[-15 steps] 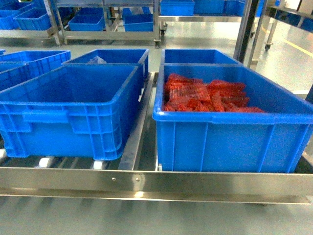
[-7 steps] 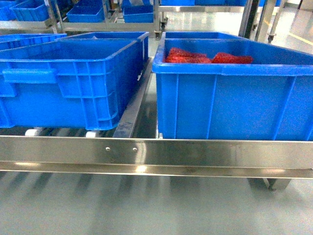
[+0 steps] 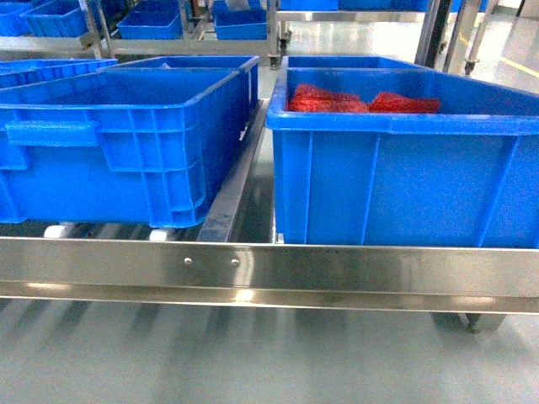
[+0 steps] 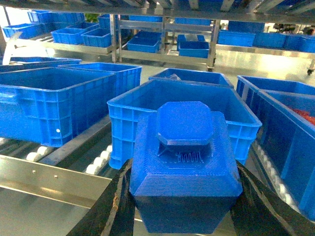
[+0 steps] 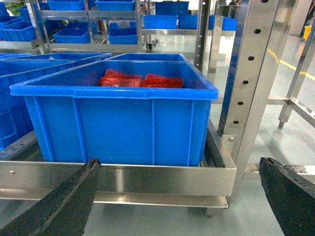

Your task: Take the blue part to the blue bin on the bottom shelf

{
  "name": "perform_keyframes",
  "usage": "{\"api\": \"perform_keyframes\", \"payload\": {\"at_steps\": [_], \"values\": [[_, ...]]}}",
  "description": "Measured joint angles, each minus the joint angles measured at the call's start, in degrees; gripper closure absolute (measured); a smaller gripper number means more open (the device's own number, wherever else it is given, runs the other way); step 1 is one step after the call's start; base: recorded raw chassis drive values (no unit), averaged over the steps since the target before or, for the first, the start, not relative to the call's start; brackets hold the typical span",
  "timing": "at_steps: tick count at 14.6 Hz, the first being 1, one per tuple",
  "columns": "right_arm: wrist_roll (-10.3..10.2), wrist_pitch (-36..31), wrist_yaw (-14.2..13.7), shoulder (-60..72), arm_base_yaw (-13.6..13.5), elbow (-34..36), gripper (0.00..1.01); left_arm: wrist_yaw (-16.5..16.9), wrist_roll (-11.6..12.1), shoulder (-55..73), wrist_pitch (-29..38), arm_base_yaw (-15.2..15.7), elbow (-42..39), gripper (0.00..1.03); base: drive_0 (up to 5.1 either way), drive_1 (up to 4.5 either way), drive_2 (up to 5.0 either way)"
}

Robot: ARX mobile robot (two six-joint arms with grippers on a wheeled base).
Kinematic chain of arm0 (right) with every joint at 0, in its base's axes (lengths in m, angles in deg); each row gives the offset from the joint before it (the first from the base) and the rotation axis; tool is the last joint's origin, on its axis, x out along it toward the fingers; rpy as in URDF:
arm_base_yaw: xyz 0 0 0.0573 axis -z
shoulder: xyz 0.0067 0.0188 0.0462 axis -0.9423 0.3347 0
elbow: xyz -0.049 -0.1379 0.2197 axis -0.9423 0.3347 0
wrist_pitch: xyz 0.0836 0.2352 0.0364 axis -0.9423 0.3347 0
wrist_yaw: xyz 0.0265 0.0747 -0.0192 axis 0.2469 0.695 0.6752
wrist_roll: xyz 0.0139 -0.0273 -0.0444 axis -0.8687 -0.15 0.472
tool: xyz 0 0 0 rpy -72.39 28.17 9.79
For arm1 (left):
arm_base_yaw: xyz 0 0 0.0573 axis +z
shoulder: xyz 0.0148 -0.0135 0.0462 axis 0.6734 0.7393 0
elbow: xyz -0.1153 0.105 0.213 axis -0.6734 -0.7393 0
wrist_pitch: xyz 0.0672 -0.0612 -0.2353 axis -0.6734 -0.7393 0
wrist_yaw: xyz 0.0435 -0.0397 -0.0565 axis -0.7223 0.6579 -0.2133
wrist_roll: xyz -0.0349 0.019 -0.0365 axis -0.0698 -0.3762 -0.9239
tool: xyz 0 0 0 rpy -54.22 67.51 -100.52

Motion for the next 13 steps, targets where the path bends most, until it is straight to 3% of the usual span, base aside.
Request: {"api": "perform_keyframes", "payload": {"at_steps": [12,13], "values": [[0.0,-0.07,0.0,0.0,0.0,0.0,0.03,0.0,0.0,0.07,-0.11,0.0,0.0,0.59,-0.1,4.15,-4.3],[0.0,-0.13,0.0,0.0,0.0,0.0,0.03,0.09,0.0,0.04,0.15,0.0,0.0,0.59,0.0,0.0,0.0]]}}
